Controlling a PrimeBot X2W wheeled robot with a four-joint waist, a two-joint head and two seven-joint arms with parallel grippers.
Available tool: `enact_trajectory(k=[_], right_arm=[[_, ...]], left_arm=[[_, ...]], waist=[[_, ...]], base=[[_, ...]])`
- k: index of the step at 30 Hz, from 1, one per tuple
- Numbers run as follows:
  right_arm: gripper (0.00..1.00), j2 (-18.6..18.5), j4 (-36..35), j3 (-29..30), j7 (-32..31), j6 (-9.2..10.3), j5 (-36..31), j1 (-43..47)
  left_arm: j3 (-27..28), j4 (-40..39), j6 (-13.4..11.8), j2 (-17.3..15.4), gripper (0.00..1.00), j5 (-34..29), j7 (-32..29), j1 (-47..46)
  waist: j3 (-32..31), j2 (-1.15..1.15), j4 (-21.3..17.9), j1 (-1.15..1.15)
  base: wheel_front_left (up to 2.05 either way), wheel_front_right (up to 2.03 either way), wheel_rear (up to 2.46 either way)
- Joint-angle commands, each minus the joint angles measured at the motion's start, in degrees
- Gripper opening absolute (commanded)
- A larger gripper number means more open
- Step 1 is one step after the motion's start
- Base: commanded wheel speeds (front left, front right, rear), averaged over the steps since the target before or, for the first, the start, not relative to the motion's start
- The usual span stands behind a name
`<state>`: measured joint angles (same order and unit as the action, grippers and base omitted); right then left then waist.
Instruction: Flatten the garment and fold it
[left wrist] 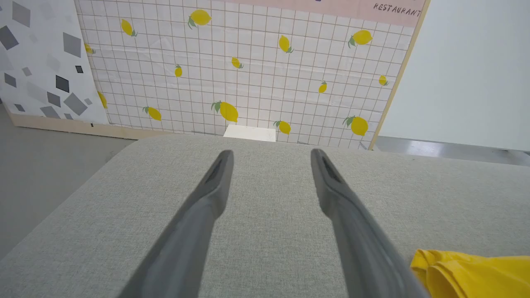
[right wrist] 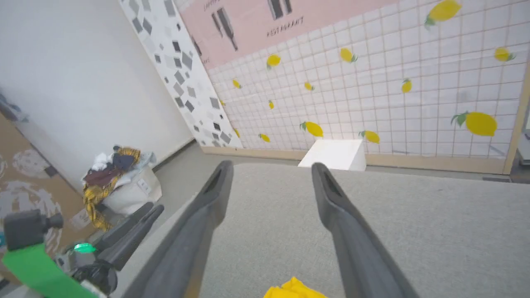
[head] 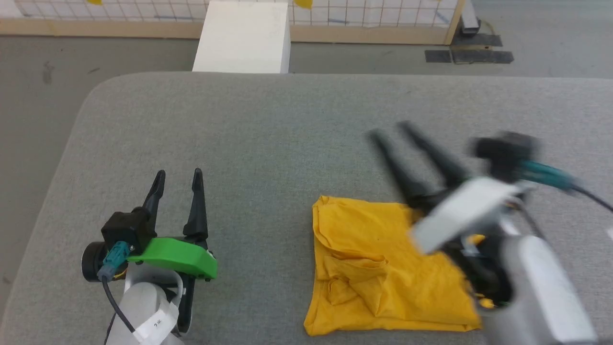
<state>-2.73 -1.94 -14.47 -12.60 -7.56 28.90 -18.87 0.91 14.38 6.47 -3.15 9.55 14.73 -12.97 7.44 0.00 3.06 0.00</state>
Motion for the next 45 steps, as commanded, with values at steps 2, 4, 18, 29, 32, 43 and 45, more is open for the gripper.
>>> enact_trajectory(k=[2,4,18,29,32,43,45], right_arm=[[1.00,-0.2,-1.6,6.6,4.2,0.08,0.7,4.4],[1.00,-0.2,-1.8,11.5,6.5,0.08,3.1,7.1],[1.00,-0.2,18.1,20.7,-1.9,0.08,16.2,14.3],[0.50,-0.2,28.2,17.3,-10.0,0.08,17.1,10.3],[0.00,-0.1,28.5,16.7,-12.1,0.08,15.3,9.7],[0.00,-3.4,14.1,8.7,-23.1,0.08,-11.3,2.6],[0.00,-6.4,12.5,4.9,-23.4,0.08,-14.9,-0.1]], left_arm=[[0.2,-0.3,0.0,0.3,1.00,-0.2,0.3,0.7],[0.3,-0.5,0.0,0.3,1.00,-0.2,0.3,1.0],[0.0,-0.3,0.1,0.3,1.00,-0.4,0.3,1.2],[-0.3,0.0,0.1,0.3,1.00,-0.3,0.3,1.0],[-0.3,0.0,-0.1,0.3,1.00,-0.2,0.3,1.2],[1.6,-2.1,-0.5,-0.6,1.00,-1.0,0.3,0.8],[2.1,-2.7,-0.5,-1.1,1.00,-1.2,0.3,0.3]], waist=[[-1.1,0.00,-1.1,0.00],[-1.4,0.00,-1.6,0.00],[-1.2,0.00,-3.1,0.00],[-0.9,0.00,-2.9,0.00],[-0.9,0.00,-3.1,0.00],[2.5,0.00,-10.1,0.00],[3.6,0.00,-12.5,0.00]], base=[[0.00,0.00,0.00],[0.00,0.00,0.00],[0.00,0.00,0.00],[0.00,0.00,0.00],[0.00,0.00,0.00],[0.00,0.00,0.00],[0.00,0.00,0.00]])
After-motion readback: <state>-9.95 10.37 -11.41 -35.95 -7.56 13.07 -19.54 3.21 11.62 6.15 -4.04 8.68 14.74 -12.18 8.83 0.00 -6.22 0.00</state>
